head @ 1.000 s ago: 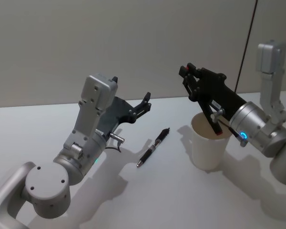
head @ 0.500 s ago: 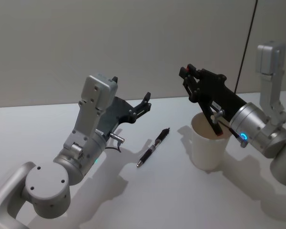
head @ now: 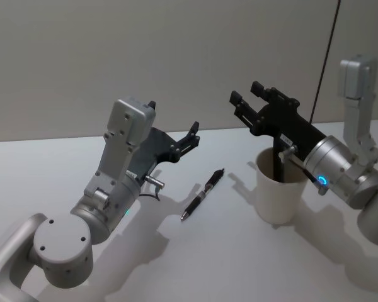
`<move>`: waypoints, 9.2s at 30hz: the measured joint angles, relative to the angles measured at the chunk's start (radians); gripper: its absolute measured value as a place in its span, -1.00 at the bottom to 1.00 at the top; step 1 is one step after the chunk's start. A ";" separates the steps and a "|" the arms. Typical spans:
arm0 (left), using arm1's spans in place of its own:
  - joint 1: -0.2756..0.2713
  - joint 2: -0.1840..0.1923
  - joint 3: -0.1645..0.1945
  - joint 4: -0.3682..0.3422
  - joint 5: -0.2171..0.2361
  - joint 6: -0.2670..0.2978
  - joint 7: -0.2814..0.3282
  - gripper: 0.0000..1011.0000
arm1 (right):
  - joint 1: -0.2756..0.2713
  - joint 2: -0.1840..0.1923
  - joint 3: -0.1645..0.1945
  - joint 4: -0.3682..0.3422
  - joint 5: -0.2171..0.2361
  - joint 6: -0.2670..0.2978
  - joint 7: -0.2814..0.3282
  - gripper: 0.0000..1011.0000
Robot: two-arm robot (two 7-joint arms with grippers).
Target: Place the pen into the pen holder.
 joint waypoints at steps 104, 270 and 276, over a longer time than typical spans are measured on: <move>0.082 0.022 0.020 -0.013 -0.090 0.220 -0.062 0.98 | -0.134 0.402 0.351 -0.184 0.240 0.308 -0.010 0.98; 0.083 -0.058 0.030 0.020 -0.065 0.407 -0.079 -0.40 | -0.134 0.403 0.352 -0.184 0.240 0.308 -0.010 0.98; 0.083 -0.058 0.030 0.020 -0.065 0.407 -0.079 -0.47 | -0.134 0.403 0.352 -0.184 0.240 0.308 -0.010 0.98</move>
